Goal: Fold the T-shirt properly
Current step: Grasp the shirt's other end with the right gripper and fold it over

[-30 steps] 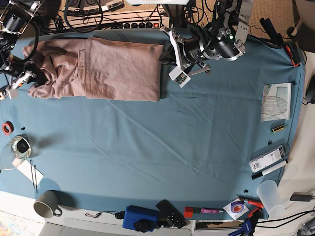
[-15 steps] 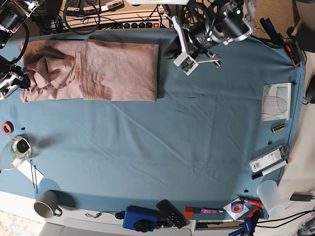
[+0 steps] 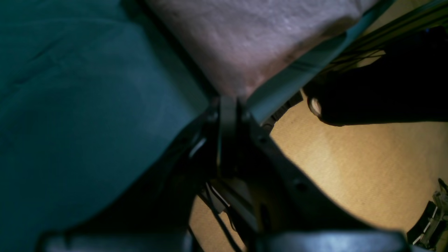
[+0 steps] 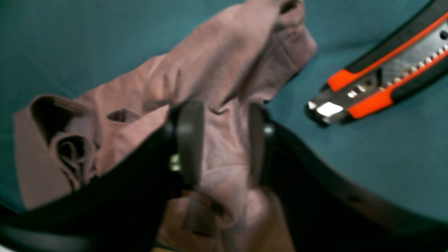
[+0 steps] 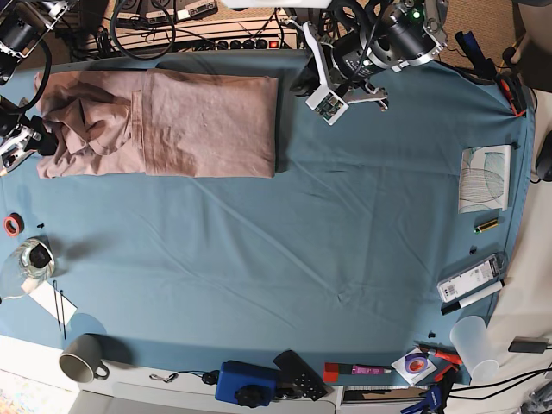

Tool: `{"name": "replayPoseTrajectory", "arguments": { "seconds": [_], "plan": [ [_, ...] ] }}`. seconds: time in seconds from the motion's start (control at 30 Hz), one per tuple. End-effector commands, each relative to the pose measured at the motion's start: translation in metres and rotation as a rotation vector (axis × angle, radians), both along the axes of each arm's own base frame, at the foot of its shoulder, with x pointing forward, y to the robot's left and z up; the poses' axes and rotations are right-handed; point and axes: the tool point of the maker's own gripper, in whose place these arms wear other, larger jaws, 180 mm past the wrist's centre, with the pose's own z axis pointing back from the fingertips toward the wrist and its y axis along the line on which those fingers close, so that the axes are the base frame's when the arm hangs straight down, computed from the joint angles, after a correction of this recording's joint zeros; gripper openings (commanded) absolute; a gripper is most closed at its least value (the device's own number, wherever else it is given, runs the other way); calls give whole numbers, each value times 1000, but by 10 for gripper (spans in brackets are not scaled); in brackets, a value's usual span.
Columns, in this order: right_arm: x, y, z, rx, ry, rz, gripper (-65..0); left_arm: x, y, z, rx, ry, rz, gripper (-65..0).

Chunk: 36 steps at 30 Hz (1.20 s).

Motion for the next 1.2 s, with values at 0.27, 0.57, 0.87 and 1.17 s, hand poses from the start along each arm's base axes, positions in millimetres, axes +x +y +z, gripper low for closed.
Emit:
{"name": "replayPoseTrajectory", "arguments": {
  "seconds": [0.27, 0.57, 0.87, 1.17],
  "plan": [
    [24, -25, 71, -46, -174, 21, -393, -2, -5, 8, -37, -13, 0, -650],
    [6, -13, 16, -54, -16, 7, -392, -1, -8, 12, -69, -23, 2, -650],
    [-31, -3, -63, -146, 313, 87, -393, -1, -8, 13, -70, -23, 2, -650],
    [-34, -27, -54, -240, 341, 86, -393, -1, -8, 12, -70, -23, 2, -650]
  ]
}}
